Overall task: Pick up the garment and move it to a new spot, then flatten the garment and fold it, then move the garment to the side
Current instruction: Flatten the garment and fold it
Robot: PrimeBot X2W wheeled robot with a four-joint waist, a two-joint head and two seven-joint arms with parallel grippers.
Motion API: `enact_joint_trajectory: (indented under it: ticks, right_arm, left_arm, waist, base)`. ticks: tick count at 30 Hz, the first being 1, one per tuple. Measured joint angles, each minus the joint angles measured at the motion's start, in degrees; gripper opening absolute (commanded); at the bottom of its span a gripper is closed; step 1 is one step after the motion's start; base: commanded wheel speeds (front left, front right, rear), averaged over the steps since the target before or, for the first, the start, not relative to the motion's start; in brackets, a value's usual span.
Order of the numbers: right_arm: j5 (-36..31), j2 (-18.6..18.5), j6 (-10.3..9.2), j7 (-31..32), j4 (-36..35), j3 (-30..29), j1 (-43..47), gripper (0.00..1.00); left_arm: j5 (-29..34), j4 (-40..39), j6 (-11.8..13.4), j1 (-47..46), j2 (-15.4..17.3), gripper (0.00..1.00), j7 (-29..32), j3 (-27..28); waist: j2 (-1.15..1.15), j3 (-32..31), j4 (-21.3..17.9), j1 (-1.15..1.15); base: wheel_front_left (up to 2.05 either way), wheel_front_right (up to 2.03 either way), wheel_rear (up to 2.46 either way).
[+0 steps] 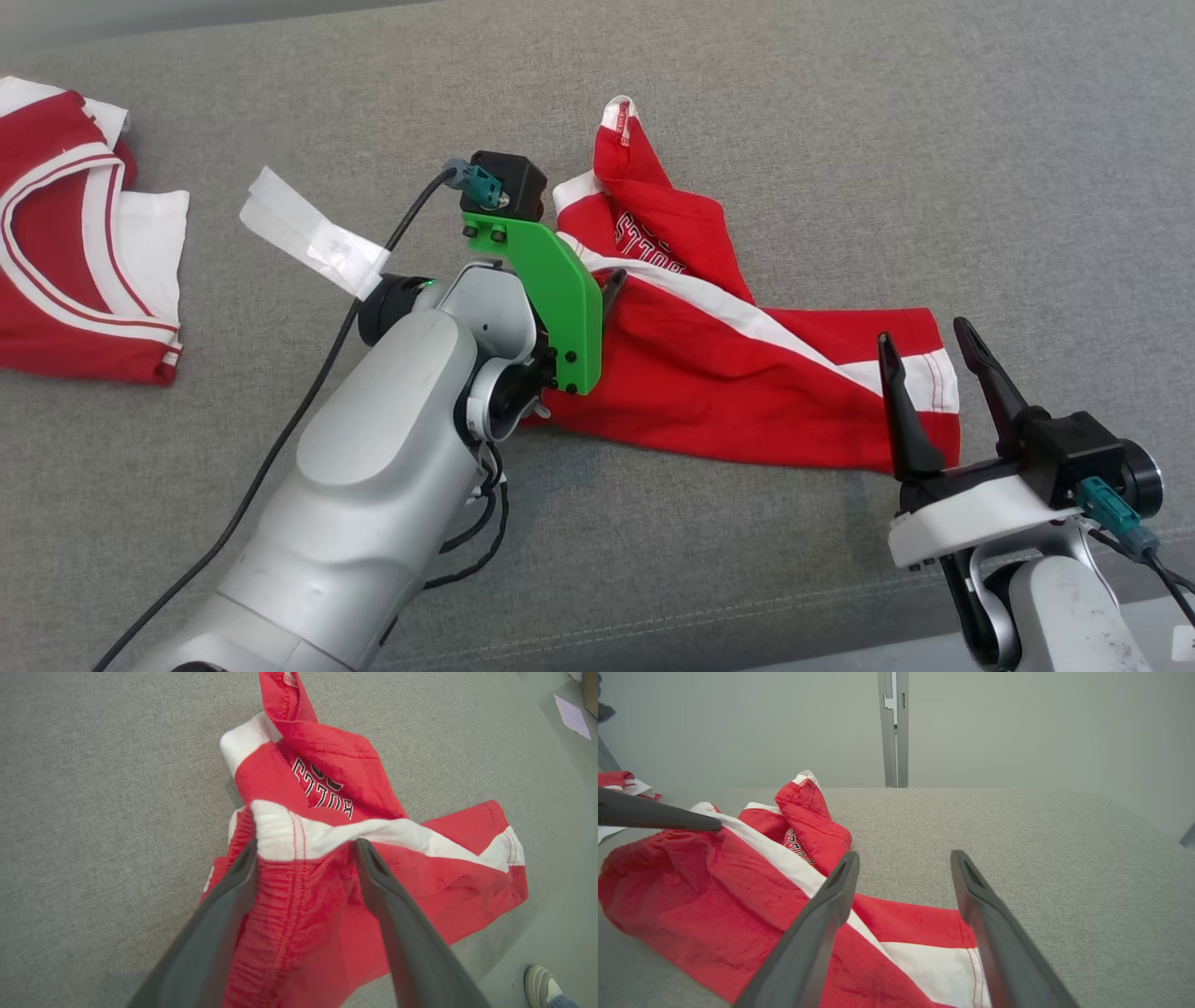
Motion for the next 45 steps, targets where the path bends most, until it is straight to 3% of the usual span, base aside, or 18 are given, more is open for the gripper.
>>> enact_joint_trajectory:
  ticks: [14, 16, 17, 19, 21, 25, 28, 35, 45]
  right_arm:
    - [0.0, 0.0, 0.0, -0.4, 0.7, -0.4, -0.1, 1.0]
    - [0.1, 0.0, 0.0, -0.6, 0.9, -0.5, -0.1, 1.0]
    - [0.1, 0.0, 0.0, -0.6, 1.0, -0.5, -0.1, 1.0]
    - [0.1, 0.0, 0.0, -0.7, 1.2, -0.4, -0.1, 1.0]
    - [0.1, 0.0, 0.0, -0.7, 1.4, -0.3, -0.2, 1.0]
    - [0.1, 0.0, 0.0, -0.8, 1.5, -0.2, -0.4, 1.0]
    - [0.1, 0.0, 0.0, -1.0, 1.5, -0.4, -0.6, 1.0]
    - [0.1, 0.0, -0.01, -1.2, 1.4, -0.9, -0.6, 1.0]
    - [0.6, 0.0, 0.0, 0.3, 2.0, -2.7, -0.5, 1.0]
  left_arm:
    - [-3.4, -1.8, 1.4, -2.0, 0.0, 0.99, -1.4, -2.8]
    - [-3.6, -1.9, 1.4, -2.1, 0.0, 0.59, -1.6, -3.0]
    - [-3.8, -1.9, 1.4, -2.1, 0.0, 0.45, -1.6, -3.2]
    - [-3.9, -1.7, 1.5, -2.1, 0.0, 0.21, -1.5, -3.6]
    - [-4.0, -1.4, 1.7, -2.1, 0.0, 0.08, -1.6, -3.9]
    - [-3.8, -0.2, 1.8, -2.1, 0.0, 0.1, -0.9, -5.5]
    - [-3.6, 0.3, 1.8, -2.1, 0.0, 0.0, -1.4, -5.8]
    - [-3.4, 0.6, 1.9, -2.1, 0.0, 0.0, -4.6, -5.4]
    - [-2.0, -8.2, 0.1, 3.6, 4.1, 0.0, -15.1, -4.3]
  waist:
    - [0.0, -0.2, -0.8, 0.0]
    - [0.0, -0.3, -0.7, 0.0]
    - [0.0, -0.4, -0.7, 0.0]
    - [0.0, -0.5, -0.7, 0.0]
    - [0.0, -0.5, -0.8, 0.0]
    - [0.0, -0.5, -1.0, 0.0]
    - [0.0, -0.5, -1.3, 0.0]
    - [0.0, -0.6, -1.3, 0.0]
    - [0.0, -2.0, 1.7, 0.0]
  base:
    - [0.0, 0.0, 0.0]
    - [0.0, 0.0, 0.0]
    - [0.0, 0.0, 0.0]
    - [0.0, 0.0, 0.0]
    - [0.0, 0.0, 0.0]
    - [0.0, 0.0, 0.0]
    - [0.0, 0.0, 0.0]
    - [0.0, 0.0, 0.0]
    - [0.0, 0.0, 0.0]
